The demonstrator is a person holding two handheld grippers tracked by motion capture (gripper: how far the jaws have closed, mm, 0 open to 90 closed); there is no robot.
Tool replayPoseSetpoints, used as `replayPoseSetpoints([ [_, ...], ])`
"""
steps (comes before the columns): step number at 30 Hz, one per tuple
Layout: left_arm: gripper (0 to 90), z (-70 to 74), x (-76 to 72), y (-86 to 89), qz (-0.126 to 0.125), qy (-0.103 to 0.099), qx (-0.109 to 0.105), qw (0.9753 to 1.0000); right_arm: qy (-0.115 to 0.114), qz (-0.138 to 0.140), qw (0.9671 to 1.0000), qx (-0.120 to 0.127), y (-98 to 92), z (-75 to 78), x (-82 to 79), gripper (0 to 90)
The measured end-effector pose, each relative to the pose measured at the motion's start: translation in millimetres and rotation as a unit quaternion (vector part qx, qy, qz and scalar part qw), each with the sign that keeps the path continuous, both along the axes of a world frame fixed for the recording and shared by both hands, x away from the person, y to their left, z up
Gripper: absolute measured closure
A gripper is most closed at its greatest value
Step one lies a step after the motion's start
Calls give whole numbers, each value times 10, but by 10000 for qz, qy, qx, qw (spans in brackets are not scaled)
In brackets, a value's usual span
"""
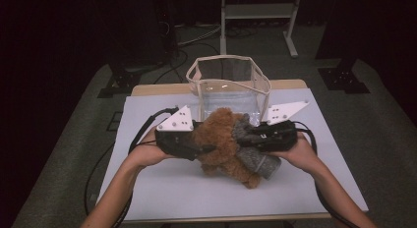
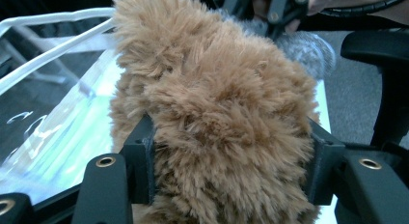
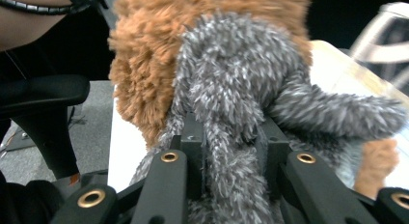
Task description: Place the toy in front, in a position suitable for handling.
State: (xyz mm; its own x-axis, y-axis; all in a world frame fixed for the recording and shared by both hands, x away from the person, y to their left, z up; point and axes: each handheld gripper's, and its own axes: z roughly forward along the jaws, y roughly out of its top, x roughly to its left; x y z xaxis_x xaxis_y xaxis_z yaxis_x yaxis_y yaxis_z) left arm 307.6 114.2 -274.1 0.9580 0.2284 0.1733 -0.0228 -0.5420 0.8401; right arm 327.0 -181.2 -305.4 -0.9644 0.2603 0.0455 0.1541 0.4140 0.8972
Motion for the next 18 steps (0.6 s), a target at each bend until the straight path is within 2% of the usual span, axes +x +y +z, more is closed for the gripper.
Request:
replayPoseSetpoints([
  [1, 370, -16, 10, -46, -52, 12, -57, 10000, 23, -98, 9999, 53, -148, 37, -5, 700],
  [3, 365, -28, 22, -165, -165, -64, -95, 9998, 1, -129, 9999, 91, -222, 81, -14, 700],
  [4, 357, -23, 27, -230, -223, -85, -122, 9996, -59, -167, 9998, 128, -339, 218, -41, 698],
  [6, 355, 5, 44, -357, -312, -170, -159, 9992, -204, -188, 9996, 108, -415, 393, -67, 698],
  [7, 355, 18, 55, -420, -355, -180, -198, 9990, -204, -188, 9996, 108, -415, 393, -67, 698],
  [8, 351, 32, 70, -496, -408, -194, -210, 9988, -325, -161, 9993, 14, -451, 581, -74, 696],
  [10, 350, 47, 97, -615, -469, -237, -145, 9985, -365, -146, 9992, -28, -452, 632, -69, 696],
  [12, 343, 57, 127, -710, -499, -267, -97, 9984, -477, -94, 9983, -327, -429, 790, -30, 694],
  [13, 343, 60, 145, -757, -532, -268, -104, 9982, -477, -94, 9983, -327, -429, 790, -30, 694],
  [16, 339, 71, 188, -894, -667, -237, -164, 9974, -531, 1, 9972, -524, -394, 953, 54, 692],
  [18, 337, 85, 195, -971, -726, -242, -195, 9969, -540, 29, 9969, -568, -382, 976, 67, 692],
])
